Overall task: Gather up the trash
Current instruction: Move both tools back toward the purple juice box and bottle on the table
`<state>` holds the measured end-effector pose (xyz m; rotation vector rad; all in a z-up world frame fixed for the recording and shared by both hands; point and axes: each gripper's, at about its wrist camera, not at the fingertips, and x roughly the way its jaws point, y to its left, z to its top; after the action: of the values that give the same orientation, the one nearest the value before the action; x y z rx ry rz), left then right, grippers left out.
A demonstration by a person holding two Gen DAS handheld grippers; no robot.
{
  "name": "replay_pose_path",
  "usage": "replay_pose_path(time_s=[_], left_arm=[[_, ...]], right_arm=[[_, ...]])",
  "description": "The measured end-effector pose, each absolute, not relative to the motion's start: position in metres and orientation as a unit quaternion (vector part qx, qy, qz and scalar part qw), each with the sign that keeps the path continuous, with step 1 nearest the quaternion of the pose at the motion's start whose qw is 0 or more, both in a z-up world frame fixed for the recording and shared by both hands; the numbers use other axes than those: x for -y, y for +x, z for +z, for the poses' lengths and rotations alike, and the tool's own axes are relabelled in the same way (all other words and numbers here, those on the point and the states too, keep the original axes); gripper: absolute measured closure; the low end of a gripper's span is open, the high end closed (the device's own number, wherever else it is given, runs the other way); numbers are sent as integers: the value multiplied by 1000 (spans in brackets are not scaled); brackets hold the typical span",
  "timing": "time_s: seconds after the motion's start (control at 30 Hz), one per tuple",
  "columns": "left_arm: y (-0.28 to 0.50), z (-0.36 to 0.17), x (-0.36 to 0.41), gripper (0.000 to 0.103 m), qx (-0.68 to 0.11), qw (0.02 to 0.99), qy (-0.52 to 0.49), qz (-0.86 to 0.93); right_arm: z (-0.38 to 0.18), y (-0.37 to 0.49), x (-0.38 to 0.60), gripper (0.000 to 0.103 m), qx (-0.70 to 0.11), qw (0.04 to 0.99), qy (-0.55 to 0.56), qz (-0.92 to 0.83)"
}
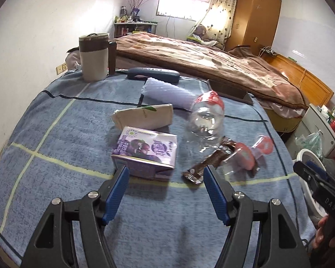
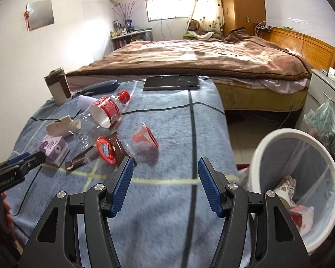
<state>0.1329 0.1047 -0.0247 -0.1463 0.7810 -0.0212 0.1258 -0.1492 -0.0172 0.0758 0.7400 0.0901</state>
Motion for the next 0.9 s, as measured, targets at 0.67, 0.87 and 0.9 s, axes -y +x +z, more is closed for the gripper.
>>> replay_pose_path(time_s=[0.67,0.87,0.9], left_arm=[[151,-49,-159,32,-411,906,-103,29],[140,-50,-193,32,-404,903,-121,79],[138,-49,-197,32,-402,903,-127,82]], right_arm=[[-38,154,108,41,-405,908,21,103],[-40,157,111,41,-409,907,31,97],[-40,158,112,41,-407,908,30,98]])
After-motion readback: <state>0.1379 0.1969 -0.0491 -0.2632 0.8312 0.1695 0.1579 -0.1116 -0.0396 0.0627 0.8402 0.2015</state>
